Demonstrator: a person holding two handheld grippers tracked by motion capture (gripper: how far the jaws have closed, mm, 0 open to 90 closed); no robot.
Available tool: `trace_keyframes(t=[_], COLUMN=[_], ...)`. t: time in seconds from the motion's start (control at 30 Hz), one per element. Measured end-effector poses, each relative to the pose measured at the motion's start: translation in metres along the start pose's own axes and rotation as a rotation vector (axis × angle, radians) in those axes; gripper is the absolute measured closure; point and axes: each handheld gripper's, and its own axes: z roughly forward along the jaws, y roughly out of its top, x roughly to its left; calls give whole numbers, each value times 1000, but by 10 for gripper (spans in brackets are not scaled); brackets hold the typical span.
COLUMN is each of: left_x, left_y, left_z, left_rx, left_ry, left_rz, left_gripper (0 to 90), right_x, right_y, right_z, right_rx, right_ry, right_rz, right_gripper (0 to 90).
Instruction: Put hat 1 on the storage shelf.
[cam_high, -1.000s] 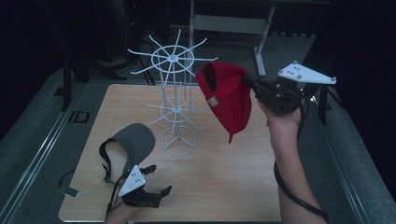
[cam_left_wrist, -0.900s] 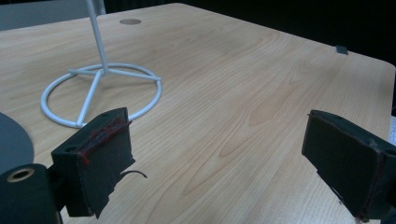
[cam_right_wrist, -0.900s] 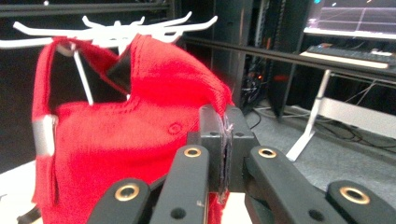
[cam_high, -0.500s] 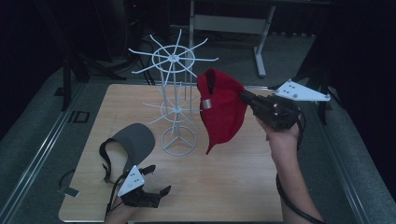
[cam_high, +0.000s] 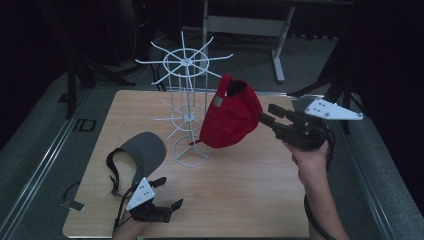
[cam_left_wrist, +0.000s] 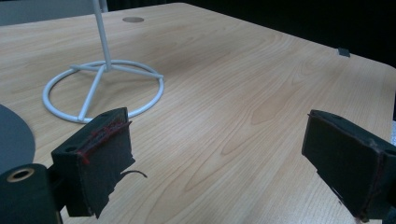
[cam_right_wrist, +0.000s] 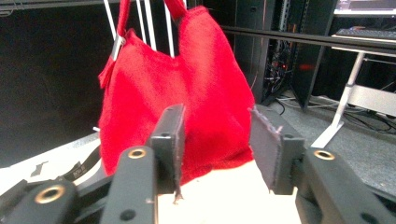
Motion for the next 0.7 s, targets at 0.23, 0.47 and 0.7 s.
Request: trace_keyframes(t=[0.23,0.47,0.7], left_x=[1,1,0], left_y=[-2,-3,-4], left_z=[1,1,3], left_rx=[6,9,20], left_ry=[8,5,21], left_rz=[0,2,25], left_gripper=[88,88,89], right_x=[-14,-26,-38], right_y=[-25,-53,-85], right_z=[-17,-28,-30], right_rx=[17,53,112], right_ry=[-27,-54,-91], right_rz=[31,56,93], right_gripper=[469,414,372])
